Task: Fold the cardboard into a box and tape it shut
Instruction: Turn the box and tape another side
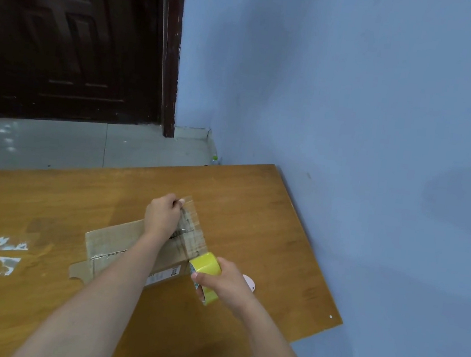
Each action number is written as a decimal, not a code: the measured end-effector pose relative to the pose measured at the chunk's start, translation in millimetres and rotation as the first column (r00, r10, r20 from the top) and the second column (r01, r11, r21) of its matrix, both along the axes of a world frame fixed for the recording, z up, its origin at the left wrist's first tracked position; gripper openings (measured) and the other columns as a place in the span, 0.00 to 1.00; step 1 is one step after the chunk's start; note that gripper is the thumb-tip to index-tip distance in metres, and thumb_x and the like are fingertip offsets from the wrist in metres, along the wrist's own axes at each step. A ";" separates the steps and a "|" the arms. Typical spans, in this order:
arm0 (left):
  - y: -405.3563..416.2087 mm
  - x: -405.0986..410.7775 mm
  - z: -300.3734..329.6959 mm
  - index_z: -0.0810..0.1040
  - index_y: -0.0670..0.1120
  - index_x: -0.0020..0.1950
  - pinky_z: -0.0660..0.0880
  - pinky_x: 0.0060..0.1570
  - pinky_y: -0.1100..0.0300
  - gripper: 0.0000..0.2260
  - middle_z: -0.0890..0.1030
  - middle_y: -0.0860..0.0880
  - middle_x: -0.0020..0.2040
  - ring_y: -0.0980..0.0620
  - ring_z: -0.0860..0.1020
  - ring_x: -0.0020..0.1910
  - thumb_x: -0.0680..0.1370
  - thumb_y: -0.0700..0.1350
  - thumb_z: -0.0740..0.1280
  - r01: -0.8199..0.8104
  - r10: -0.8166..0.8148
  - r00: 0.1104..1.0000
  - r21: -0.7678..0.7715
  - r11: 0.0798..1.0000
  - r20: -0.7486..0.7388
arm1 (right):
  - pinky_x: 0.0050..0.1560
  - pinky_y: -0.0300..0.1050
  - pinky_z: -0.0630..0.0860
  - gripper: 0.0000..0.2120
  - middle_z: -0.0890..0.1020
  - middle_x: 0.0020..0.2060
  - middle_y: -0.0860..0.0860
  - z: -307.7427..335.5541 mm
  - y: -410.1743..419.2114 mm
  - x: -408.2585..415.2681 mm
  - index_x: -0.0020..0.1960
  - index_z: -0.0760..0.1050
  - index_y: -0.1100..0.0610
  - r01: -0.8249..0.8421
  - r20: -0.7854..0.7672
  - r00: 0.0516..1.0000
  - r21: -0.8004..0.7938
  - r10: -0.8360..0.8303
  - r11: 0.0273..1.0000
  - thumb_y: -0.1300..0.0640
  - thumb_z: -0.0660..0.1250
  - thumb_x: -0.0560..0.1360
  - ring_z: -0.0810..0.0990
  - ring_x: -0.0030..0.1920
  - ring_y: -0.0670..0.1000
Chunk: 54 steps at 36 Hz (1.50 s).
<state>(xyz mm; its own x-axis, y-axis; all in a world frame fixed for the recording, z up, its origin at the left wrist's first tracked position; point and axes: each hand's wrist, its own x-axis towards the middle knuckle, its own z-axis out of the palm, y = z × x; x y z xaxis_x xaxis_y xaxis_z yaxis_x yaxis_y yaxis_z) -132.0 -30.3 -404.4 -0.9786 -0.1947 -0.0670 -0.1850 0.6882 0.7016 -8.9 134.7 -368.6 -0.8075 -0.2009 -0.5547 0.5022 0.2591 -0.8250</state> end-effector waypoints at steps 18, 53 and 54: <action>0.1 -1.0 1.7 0.76 0.39 0.38 0.73 0.33 0.52 0.14 0.78 0.44 0.33 0.43 0.76 0.33 0.79 0.46 0.62 0.000 0.000 1.000 0.009 1.000 0.006 | 0.34 0.42 0.76 0.10 0.80 0.35 0.51 -2.5 0.3 0.4 0.49 0.74 0.57 0.015 -0.011 1.000 -0.036 -0.015 0.999 0.58 0.72 0.71 0.79 0.28 0.48; -6.3 -45.1 31.8 0.73 0.36 0.63 0.72 0.53 0.56 0.18 0.76 0.40 0.60 0.45 0.76 0.56 0.78 0.46 0.65 0.105 -0.048 0.751 -0.047 0.993 0.658 | 0.36 0.42 0.79 0.06 0.82 0.35 0.51 -7.2 2.0 -6.4 0.46 0.76 0.54 -0.017 0.076 0.997 -0.077 0.023 0.997 0.58 0.73 0.71 0.81 0.31 0.48; -7.4 -46.4 29.2 0.74 0.36 0.62 0.71 0.52 0.55 0.16 0.77 0.40 0.58 0.45 0.75 0.52 0.78 0.44 0.65 0.102 -0.071 0.739 -0.007 0.995 0.670 | 0.36 0.43 0.79 0.06 0.82 0.35 0.51 -6.6 1.8 -6.5 0.46 0.76 0.54 -0.020 0.075 0.997 -0.077 0.026 0.997 0.58 0.73 0.71 0.81 0.31 0.49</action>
